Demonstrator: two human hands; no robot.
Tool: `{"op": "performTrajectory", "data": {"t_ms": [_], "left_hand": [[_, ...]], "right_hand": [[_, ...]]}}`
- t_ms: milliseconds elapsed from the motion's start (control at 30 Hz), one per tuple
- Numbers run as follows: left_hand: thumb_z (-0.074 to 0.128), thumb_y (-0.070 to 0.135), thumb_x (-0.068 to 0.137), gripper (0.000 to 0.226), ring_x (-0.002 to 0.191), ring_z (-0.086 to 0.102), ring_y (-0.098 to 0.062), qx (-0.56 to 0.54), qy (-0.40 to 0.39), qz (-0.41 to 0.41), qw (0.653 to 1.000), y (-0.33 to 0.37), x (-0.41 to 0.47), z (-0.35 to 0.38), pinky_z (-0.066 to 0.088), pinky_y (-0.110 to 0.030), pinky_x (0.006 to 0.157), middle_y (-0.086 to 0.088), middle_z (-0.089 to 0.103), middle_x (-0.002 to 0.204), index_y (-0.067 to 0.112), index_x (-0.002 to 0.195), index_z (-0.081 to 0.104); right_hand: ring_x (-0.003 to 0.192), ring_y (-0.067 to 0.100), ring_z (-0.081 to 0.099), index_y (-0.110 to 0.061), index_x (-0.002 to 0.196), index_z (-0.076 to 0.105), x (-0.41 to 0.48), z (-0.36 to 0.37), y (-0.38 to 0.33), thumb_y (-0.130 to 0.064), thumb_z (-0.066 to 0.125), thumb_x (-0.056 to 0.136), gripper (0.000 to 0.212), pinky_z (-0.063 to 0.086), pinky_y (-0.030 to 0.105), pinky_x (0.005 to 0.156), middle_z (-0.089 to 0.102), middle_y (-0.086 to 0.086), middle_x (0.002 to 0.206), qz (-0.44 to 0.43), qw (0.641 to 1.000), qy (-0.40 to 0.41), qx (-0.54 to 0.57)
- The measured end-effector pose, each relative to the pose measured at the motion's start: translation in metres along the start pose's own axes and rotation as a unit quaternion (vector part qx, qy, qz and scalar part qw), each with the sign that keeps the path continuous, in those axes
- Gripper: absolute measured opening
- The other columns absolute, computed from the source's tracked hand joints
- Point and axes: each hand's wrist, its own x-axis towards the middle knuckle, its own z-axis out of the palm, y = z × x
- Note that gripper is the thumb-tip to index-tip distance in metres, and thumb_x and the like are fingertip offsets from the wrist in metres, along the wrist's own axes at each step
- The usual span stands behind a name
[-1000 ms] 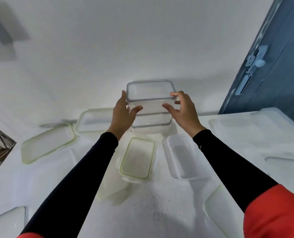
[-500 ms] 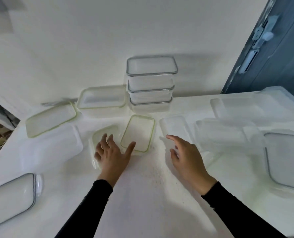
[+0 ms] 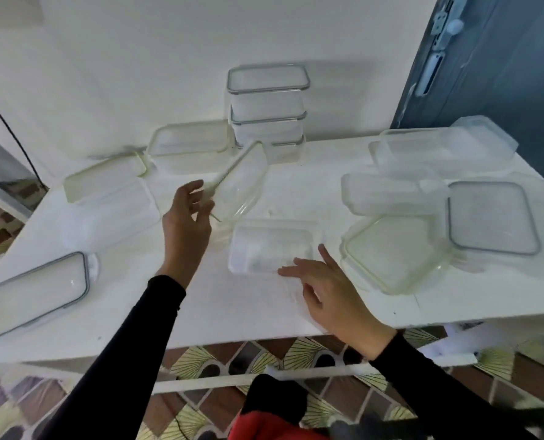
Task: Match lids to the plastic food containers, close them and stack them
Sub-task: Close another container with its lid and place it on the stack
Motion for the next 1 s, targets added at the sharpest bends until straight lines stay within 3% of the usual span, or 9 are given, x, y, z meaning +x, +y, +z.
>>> {"op": "performTrajectory", "data": {"t_ms": [167, 233, 333, 467, 600, 667, 733, 800, 1000], "left_hand": [[0.065, 0.005, 0.091, 0.017, 0.105, 0.061, 0.01, 0.019, 0.0, 0.178, 0.984, 0.018, -0.059, -0.013, 0.05, -0.011, 0.087, 0.005, 0.068, 0.112, 0.005, 0.108, 0.069], [0.063, -0.006, 0.089, 0.018, 0.118, 0.06, -0.005, 0.014, -0.03, 0.25, 0.968, 0.01, -0.082, -0.011, 0.049, -0.024, 0.1, -0.001, 0.067, 0.116, 0.0, 0.105, 0.07], [0.055, -0.016, 0.089, 0.022, 0.133, 0.049, -0.023, -0.001, -0.099, 0.247, 0.964, -0.007, -0.103, -0.007, 0.042, -0.043, 0.109, -0.008, 0.064, 0.126, -0.001, 0.099, 0.068], [0.04, -0.025, 0.085, 0.042, 0.135, 0.047, -0.021, -0.014, -0.115, 0.212, 0.97, -0.012, -0.109, -0.013, 0.048, -0.03, 0.101, -0.006, 0.06, 0.132, 0.002, 0.099, 0.068], [0.044, -0.016, 0.086, 0.042, 0.119, 0.059, -0.014, -0.067, -0.064, 0.048, 0.995, -0.004, -0.108, -0.017, 0.048, -0.019, 0.088, 0.007, 0.063, 0.122, 0.01, 0.113, 0.063], [0.056, 0.011, 0.097, 0.023, 0.114, 0.061, -0.016, -0.105, -0.049, -0.127, 0.985, -0.006, -0.103, -0.014, 0.049, -0.02, 0.093, 0.004, 0.064, 0.12, 0.014, 0.119, 0.06], [0.064, 0.048, 0.089, 0.046, 0.107, 0.064, -0.019, -0.149, -0.1, -0.247, 0.952, -0.01, -0.093, -0.014, 0.052, -0.034, 0.096, 0.0, 0.067, 0.116, 0.017, 0.123, 0.061], [0.067, 0.063, 0.078, 0.058, 0.101, 0.066, -0.022, -0.167, -0.142, -0.285, 0.933, -0.012, -0.087, -0.013, 0.053, -0.037, 0.094, -0.002, 0.07, 0.109, 0.02, 0.117, 0.066], [0.074, 0.04, 0.08, 0.046, 0.089, 0.063, -0.011, -0.16, -0.113, -0.287, 0.938, -0.006, -0.084, -0.016, 0.05, -0.027, 0.082, -0.001, 0.069, 0.103, 0.012, 0.115, 0.064]], "right_hand": [[0.119, -0.009, 0.052, -0.024, 0.124, 0.059, -0.009, -0.024, -0.016, -0.007, 0.053, 0.098, 0.032, 0.031, 0.01, 0.106, 0.06, -0.018, 0.124, 0.145, 0.968, 0.078, 0.188], [0.108, -0.006, 0.057, -0.022, 0.118, 0.06, -0.011, -0.033, -0.014, -0.007, 0.047, 0.1, 0.026, 0.04, 0.005, 0.086, 0.061, -0.017, 0.116, 0.234, 0.938, 0.147, 0.211], [0.103, 0.007, 0.061, -0.018, 0.112, 0.063, -0.016, -0.037, -0.006, -0.008, 0.043, 0.102, 0.024, 0.048, 0.015, 0.086, 0.064, -0.006, 0.112, 0.283, 0.91, 0.194, 0.232], [0.098, 0.012, 0.066, -0.02, 0.111, 0.059, -0.019, -0.033, -0.005, -0.016, 0.049, 0.101, 0.015, 0.054, 0.034, 0.092, 0.065, -0.005, 0.106, 0.312, 0.89, 0.165, 0.287], [0.094, 0.017, 0.068, -0.019, 0.119, 0.057, -0.007, -0.028, -0.001, -0.03, 0.06, 0.095, 0.026, 0.055, 0.041, 0.092, 0.063, -0.004, 0.113, 0.356, 0.866, 0.165, 0.31], [0.094, 0.02, 0.068, -0.02, 0.122, 0.056, 0.001, -0.026, 0.002, -0.038, 0.063, 0.092, 0.036, 0.055, 0.042, 0.091, 0.062, -0.004, 0.114, 0.368, 0.862, 0.157, 0.311], [0.096, 0.02, 0.067, -0.021, 0.124, 0.056, 0.006, -0.023, 0.005, -0.039, 0.067, 0.089, 0.04, 0.055, 0.041, 0.091, 0.062, -0.003, 0.117, 0.371, 0.862, 0.155, 0.309], [0.096, 0.018, 0.067, -0.022, 0.124, 0.057, 0.009, -0.022, 0.007, -0.034, 0.071, 0.088, 0.04, 0.056, 0.04, 0.09, 0.062, -0.001, 0.119, 0.378, 0.855, 0.158, 0.317], [0.082, 0.016, 0.062, -0.025, 0.121, 0.059, 0.009, -0.024, 0.001, -0.023, 0.074, 0.086, 0.038, 0.055, 0.038, 0.084, 0.06, -0.007, 0.119, 0.364, 0.86, 0.169, 0.314]]}}
